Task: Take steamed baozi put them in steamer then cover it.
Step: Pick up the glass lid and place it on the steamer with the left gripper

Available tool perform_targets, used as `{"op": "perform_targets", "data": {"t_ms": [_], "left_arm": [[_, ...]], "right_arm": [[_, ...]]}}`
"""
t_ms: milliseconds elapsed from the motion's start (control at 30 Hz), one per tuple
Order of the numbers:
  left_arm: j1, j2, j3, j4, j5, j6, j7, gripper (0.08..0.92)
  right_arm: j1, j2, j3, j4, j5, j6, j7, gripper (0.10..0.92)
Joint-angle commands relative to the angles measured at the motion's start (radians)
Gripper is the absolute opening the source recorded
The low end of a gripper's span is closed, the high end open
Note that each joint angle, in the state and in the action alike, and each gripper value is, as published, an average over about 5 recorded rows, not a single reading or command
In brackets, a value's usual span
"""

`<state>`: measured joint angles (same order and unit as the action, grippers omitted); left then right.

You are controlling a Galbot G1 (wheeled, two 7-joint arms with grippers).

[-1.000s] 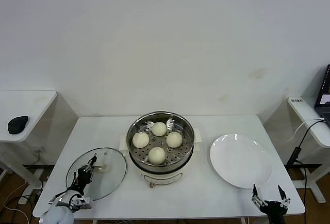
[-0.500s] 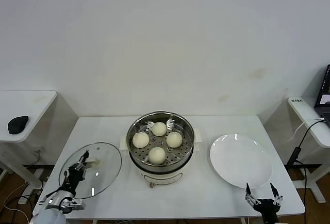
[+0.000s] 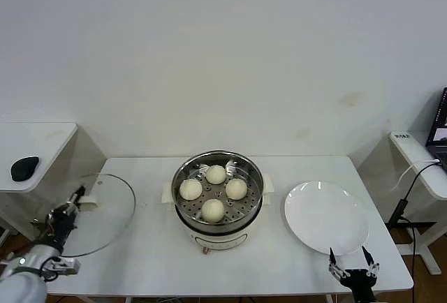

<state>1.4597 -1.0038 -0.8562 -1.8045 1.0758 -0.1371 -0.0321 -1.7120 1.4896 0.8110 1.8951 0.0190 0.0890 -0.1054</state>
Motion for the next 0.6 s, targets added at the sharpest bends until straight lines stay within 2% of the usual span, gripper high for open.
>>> {"op": "perform_targets", "data": {"t_ms": [33, 167, 300, 433, 600], "left_arm": [[-0.026, 0.104, 0.127, -0.289, -0.171, 0.325, 0.16, 0.148], [-0.117, 0.12, 0.31, -0.319, -0.235, 0.422, 0.147, 0.148], [-0.245, 0.124, 0.523, -0.272, -0.164, 0.474, 0.129, 0.148], [-0.386, 0.089, 0.688, -0.221, -0.118, 0.537, 0.173, 0.148], [-0.524, 0.018, 0.799, -0.195, -0.074, 0.624, 0.256, 0.148]], "right_arm": [[0.002, 0.0, -0.018, -0.005, -0.039, 0.012, -0.003, 0.823], [0.004, 0.007, -0.029, -0.004, -0.08, 0.033, -0.003, 0.823], [0.0, 0.021, -0.043, 0.009, -0.117, 0.054, -0.001, 0.823], [0.001, 0.032, -0.049, 0.012, -0.16, 0.071, 0.005, 0.823], [0.006, 0.037, -0.049, 0.006, -0.185, 0.078, 0.006, 0.823]]}}
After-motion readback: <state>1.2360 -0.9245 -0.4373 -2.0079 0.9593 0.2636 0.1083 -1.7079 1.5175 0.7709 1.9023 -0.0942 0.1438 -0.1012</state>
